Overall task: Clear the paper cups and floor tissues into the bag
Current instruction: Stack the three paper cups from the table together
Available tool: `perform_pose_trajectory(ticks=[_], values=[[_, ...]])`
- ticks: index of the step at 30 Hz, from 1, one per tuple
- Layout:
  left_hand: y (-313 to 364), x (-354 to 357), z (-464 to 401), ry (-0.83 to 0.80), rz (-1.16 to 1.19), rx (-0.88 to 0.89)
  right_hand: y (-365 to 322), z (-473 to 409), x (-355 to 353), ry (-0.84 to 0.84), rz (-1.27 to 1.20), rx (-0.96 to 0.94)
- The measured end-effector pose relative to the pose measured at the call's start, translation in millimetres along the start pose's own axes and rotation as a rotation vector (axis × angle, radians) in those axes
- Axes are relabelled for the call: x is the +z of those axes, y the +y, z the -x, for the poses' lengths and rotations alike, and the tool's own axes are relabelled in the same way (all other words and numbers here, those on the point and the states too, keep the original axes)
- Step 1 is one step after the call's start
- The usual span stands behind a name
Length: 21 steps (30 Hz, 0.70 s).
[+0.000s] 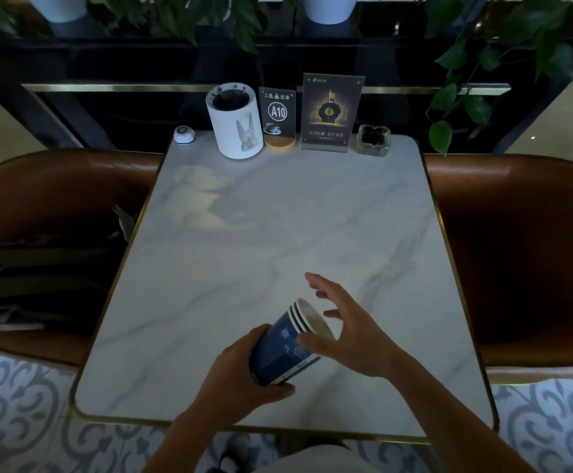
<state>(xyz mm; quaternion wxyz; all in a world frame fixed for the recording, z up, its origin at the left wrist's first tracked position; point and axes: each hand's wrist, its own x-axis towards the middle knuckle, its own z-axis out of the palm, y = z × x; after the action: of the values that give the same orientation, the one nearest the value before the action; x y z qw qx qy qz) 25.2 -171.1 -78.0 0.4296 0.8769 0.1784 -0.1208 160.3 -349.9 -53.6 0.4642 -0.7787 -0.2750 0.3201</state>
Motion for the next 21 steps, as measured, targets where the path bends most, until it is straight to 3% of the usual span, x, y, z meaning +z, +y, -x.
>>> perform_pose_trajectory(ticks=[4,11,17,21], values=[[-4.5,4.0,12.2,-0.053,-0.041,0.030,4.4,19.5,10.3,-0.137,0.020,0.052],[-29.7,4.4,49.7,0.027,0.011,0.021,0.0,63.2,34.8,0.104,-0.055,0.051],[-63.1,-7.0,95.7,0.127,0.452,-0.081,-11.4,116.0,61.4,0.307,-0.133,0.142],[-66.1,-0.5,118.7,0.122,0.592,-0.139,-19.9,145.9,81.6,0.377,-0.088,0.201]])
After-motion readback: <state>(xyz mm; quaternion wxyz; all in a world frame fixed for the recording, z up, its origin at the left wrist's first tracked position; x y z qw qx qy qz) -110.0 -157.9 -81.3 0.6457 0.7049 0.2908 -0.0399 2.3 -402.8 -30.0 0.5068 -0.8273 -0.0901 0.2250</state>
